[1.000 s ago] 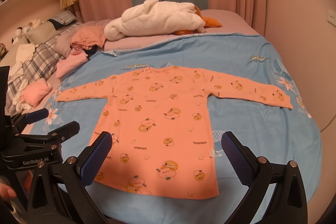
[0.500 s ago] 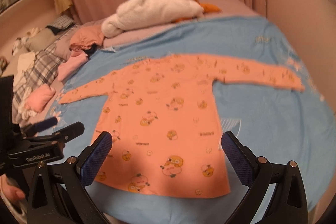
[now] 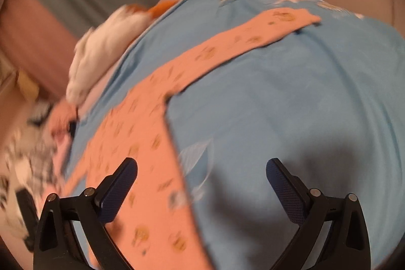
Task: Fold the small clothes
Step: 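Grasp the sleeve cuff with the right gripper and fold it across the body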
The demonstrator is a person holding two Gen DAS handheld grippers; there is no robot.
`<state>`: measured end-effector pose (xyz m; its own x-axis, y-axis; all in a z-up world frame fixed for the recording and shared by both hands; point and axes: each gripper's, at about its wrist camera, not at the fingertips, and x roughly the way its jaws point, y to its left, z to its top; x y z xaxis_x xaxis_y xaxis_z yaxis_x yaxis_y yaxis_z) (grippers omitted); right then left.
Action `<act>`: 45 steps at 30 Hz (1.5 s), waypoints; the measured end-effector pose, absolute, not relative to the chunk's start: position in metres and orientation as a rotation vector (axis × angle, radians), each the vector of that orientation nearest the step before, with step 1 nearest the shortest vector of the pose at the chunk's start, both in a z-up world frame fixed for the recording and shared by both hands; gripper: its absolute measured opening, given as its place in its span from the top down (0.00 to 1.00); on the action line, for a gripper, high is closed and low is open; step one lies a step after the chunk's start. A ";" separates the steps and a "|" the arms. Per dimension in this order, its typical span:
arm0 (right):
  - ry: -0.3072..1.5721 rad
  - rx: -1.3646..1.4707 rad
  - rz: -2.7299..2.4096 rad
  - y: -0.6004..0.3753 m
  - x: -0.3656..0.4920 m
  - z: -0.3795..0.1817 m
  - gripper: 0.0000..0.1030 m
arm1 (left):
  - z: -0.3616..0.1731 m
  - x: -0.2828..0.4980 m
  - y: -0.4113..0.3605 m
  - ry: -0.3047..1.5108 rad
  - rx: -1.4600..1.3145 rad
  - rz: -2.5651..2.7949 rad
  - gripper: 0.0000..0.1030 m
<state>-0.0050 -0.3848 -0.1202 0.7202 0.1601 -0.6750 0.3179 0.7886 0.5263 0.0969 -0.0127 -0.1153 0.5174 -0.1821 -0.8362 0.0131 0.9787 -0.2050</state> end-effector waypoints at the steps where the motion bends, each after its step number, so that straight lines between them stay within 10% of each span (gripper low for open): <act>1: 0.754 0.700 -0.113 -0.399 -0.001 -0.122 0.05 | -0.115 0.102 -0.013 1.018 -0.181 -0.129 0.00; 11: 0.735 0.764 -0.295 -0.487 0.061 -0.135 0.25 | -0.111 0.172 -0.039 1.004 -0.203 -0.225 0.05; 24: 0.586 1.093 -0.314 -0.561 0.094 -0.176 0.92 | -0.120 0.234 -0.046 1.001 -0.273 -0.244 0.12; 45: 0.640 -0.277 -0.013 -0.251 0.185 -0.034 0.94 | -0.099 0.212 0.079 0.927 -0.466 -0.114 0.17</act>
<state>0.1851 -0.2512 -0.0338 0.8031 -0.0974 -0.5879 -0.0731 0.9630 -0.2594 0.2119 0.0794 -0.0991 0.6018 -0.2917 -0.7435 -0.1026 0.8949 -0.4342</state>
